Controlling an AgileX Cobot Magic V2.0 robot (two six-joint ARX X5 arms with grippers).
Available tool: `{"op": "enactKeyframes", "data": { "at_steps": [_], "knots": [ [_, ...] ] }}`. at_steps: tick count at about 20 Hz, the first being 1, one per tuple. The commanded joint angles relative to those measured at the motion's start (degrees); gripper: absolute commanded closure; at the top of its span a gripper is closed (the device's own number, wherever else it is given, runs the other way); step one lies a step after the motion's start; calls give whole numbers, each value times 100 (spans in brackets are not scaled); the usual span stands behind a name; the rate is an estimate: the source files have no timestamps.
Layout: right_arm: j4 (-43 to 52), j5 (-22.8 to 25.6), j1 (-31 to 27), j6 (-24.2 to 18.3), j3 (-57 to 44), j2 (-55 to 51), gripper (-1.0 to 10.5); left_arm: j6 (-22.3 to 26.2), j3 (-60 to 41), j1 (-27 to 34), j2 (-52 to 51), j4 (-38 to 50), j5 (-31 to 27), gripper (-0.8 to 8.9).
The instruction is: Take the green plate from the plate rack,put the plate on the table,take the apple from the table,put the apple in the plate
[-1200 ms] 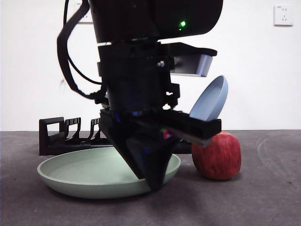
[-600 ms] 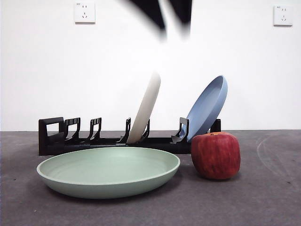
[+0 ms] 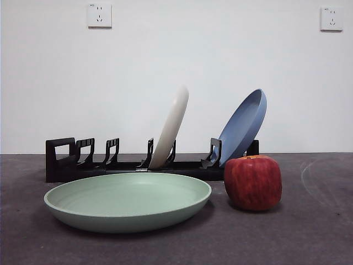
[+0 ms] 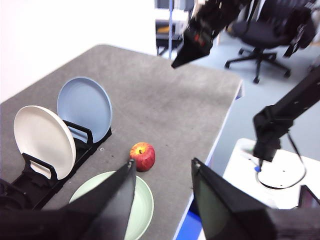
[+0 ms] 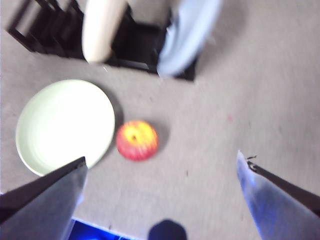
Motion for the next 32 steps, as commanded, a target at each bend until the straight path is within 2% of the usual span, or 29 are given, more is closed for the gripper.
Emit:
{"op": "enactKeyframes", "data": {
  "at_steps": [1, 5, 8, 15, 19, 32],
  "knots": [
    [227, 7, 7, 334, -726, -376, 447, -271, -46, 7, -439, -271, 11, 625],
    [680, -81, 7, 551, -1779, -625, 447, -772, -177, 7, -1165, -562, 9, 625],
    [1495, -328, 195, 758, -2369, -439, 447, -1014, -568, 7, -1628, -564, 7, 625],
    [2800, -249, 848, 909, -2468, 911, 447, -1530, -2618, 2, -2653, -566, -28, 625],
    [3213, -46, 1069, 911, -2461, 1657, 447, -1838, -3407, 2, -2824, -562, -9, 625],
    [3773, 542, 1587, 905, -2459, 2944, 447, -1976, -3552, 2, -2824, -535, -37, 625]
  ]
}}
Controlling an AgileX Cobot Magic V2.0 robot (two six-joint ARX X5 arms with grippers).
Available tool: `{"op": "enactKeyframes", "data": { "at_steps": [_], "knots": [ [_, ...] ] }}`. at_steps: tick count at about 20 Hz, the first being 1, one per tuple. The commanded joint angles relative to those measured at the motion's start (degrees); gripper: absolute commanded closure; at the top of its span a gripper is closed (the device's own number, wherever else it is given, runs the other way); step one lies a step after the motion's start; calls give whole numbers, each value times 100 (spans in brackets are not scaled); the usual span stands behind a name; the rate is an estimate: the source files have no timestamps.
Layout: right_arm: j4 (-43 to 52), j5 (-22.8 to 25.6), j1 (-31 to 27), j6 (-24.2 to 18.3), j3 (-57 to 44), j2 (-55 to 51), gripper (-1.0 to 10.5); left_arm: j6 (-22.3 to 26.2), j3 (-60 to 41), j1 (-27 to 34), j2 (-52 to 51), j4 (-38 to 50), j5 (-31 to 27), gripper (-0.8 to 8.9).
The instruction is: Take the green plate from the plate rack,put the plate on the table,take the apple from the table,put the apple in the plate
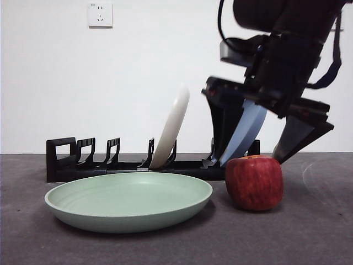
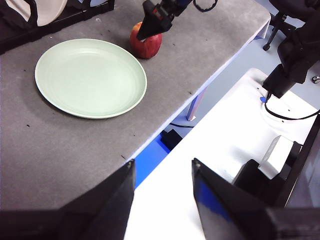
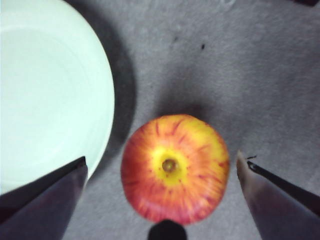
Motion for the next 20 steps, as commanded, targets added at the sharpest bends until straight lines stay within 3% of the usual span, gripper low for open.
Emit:
{"op": "enactKeyframes", "data": {
  "at_steps": [1, 3, 7, 11, 15, 17, 20],
  "knots": [
    [81, 144, 79, 46, -26, 184, 447, -37, -26, 2, -39, 50, -17, 625],
    [76, 212, 85, 46, -26, 306, 515, -39, -26, 2, -39, 50, -20, 625],
    [81, 249, 85, -37, -15, 334, 940, -37, -26, 2, -39, 50, -20, 625],
    [-389, 247, 83, -138, 413, 332, 958, -39, -26, 2, -39, 52, -20, 625],
    [-1471, 164, 85, -304, 1558, 299, 958, -37, -26, 2, -39, 68, -20, 625],
    [-1738, -271, 103, -326, 2083, 299, 958, -37, -26, 2, -39, 72, -24, 625],
    [-1360, -1423, 186, -315, 2441, 299, 958, -37, -26, 2, -39, 72, -39, 625]
  ]
}}
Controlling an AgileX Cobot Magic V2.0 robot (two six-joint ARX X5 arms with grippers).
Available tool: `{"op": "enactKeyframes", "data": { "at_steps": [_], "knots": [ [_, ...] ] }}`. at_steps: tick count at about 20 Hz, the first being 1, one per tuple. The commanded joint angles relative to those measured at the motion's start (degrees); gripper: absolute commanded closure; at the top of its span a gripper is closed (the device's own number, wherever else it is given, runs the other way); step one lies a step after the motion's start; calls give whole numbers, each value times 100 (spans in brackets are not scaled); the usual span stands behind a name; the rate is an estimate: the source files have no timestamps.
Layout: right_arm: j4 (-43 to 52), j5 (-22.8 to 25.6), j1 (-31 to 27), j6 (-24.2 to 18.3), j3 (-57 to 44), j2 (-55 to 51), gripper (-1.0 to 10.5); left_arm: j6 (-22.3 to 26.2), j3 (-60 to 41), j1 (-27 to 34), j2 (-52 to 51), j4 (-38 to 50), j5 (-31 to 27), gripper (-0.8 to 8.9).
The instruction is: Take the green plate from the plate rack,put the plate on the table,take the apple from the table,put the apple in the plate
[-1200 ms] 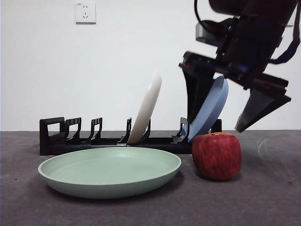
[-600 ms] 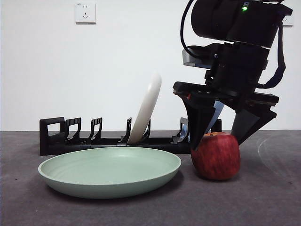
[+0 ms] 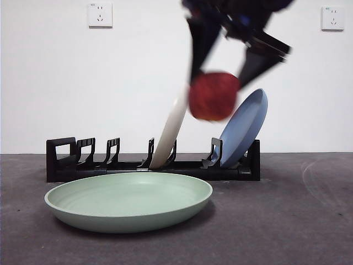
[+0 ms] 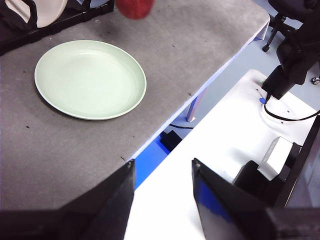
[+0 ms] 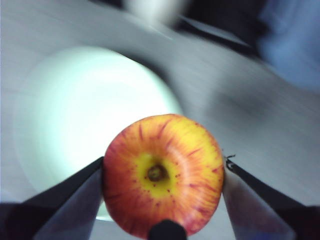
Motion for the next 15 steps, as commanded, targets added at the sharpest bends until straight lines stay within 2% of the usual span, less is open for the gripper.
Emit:
{"op": "enactKeyframes", "data": {
  "at_steps": [1, 3, 5, 7, 11, 15],
  "knots": [
    [568, -970, 133, 4, 72, -7, 958, -37, -26, 2, -39, 46, -37, 625],
    [1156, -1377, 293, 129, 72, -2, 958, -46, -26, 2, -39, 46, -37, 625],
    [1644, -1261, 546, 155, 72, 9, 958, -52, -26, 2, -39, 46, -37, 625],
    [1941, -944, 793, 155, 72, 39, 958, -66, -26, 2, -39, 46, -37, 625],
    [2059, 0, 1215, 151, 72, 254, 958, -74, -26, 2, -39, 44, -37, 625],
    [2059, 391, 1360, 153, 70, 695, 958, -74, -26, 2, -39, 42, -35, 625]
  ]
}}
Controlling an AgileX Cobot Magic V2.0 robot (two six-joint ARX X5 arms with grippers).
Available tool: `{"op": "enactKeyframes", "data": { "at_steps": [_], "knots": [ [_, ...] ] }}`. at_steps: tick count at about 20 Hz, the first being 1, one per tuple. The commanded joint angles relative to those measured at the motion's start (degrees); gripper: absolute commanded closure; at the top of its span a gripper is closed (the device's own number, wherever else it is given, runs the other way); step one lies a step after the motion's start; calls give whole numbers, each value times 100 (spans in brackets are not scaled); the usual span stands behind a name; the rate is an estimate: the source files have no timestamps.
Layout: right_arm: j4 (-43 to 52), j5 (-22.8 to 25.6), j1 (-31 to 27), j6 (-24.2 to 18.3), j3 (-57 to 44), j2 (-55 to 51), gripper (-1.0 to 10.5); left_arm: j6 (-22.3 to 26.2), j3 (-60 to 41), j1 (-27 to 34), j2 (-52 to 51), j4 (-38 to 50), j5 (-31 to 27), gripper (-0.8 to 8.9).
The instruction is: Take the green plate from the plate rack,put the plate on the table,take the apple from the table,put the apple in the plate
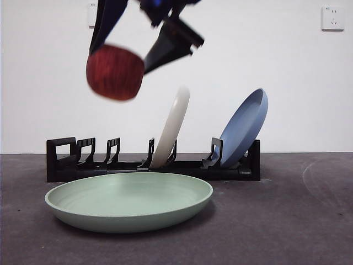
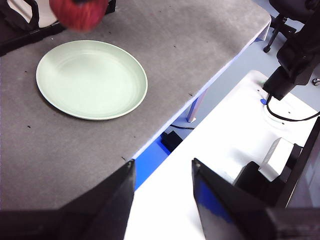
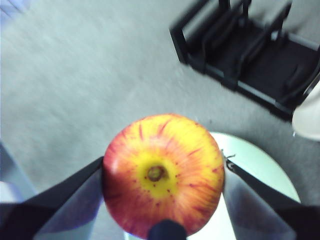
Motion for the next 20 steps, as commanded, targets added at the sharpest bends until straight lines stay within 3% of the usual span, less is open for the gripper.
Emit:
{"op": "enactKeyframes", "data": {
  "at_steps": [1, 15, 16, 18, 20],
  "knots": [
    [44, 168, 50, 42, 20, 295, 958, -57, -26, 2, -39, 42, -13, 625],
    [-807, 372, 59, -101, 17, 1460, 934, -76, -26, 2, -39, 37, -11, 625],
    [-846, 369, 59, -133, 17, 1460, 871, -76, -26, 2, -39, 37, -11, 625],
    [-916, 361, 59, -131, 17, 1460, 619, -76, -26, 2, -39, 37, -11, 625],
    [-977, 369, 59, -127, 17, 1460, 440, -76, -26, 2, -39, 37, -11, 625]
  ]
}}
